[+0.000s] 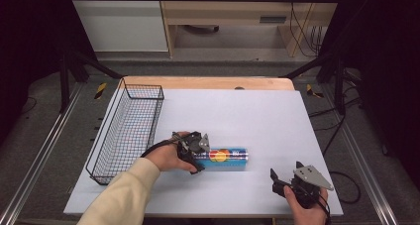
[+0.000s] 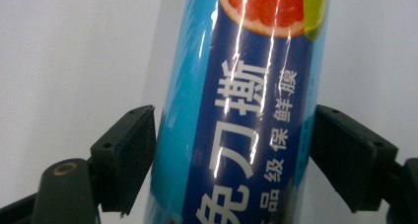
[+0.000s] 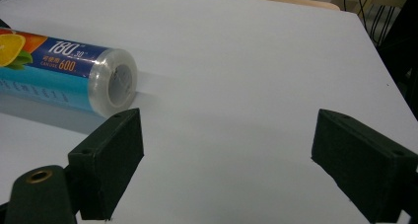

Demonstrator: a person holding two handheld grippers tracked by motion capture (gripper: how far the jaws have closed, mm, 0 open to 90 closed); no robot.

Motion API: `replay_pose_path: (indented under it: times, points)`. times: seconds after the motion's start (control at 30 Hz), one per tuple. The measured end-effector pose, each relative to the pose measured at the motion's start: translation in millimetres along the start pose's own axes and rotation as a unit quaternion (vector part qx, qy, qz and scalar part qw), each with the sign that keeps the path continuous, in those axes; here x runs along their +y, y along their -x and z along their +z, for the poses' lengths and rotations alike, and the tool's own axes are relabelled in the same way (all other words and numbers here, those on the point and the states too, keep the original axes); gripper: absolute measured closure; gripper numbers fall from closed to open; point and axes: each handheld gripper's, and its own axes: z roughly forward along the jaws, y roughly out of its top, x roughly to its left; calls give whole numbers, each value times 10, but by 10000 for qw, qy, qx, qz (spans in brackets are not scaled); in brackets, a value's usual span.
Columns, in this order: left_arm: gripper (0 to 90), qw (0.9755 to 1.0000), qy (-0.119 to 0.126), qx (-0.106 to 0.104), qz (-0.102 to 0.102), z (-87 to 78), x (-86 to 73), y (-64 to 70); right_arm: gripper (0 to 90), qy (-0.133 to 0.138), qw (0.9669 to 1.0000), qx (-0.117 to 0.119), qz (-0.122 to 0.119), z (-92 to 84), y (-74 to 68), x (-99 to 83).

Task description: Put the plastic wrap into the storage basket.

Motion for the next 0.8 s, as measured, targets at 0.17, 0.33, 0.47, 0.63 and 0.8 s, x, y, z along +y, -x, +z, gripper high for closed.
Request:
replay_pose_path:
  times: [0.17,0.33,0.47,0.63,0.8]
  points:
    - [222,10000,14,17,29,8,-1,9,126,-27,10000,26,-9,-1,-15,-2]
    - [227,10000,56,-3,17,17,-3,1,126,-34,10000,27,-21,10,-17,-4]
    - [243,10000,-10,12,47,28,0,-9,126,-41,10000,36,-27,12,-27,-5]
    - [268,10000,-13,8,22,40,7,-11,126,-40,10000,34,-27,13,-26,-5]
    - [270,10000,-31,29,68,51,17,-11,127,-55,10000,33,-13,13,-23,-8]
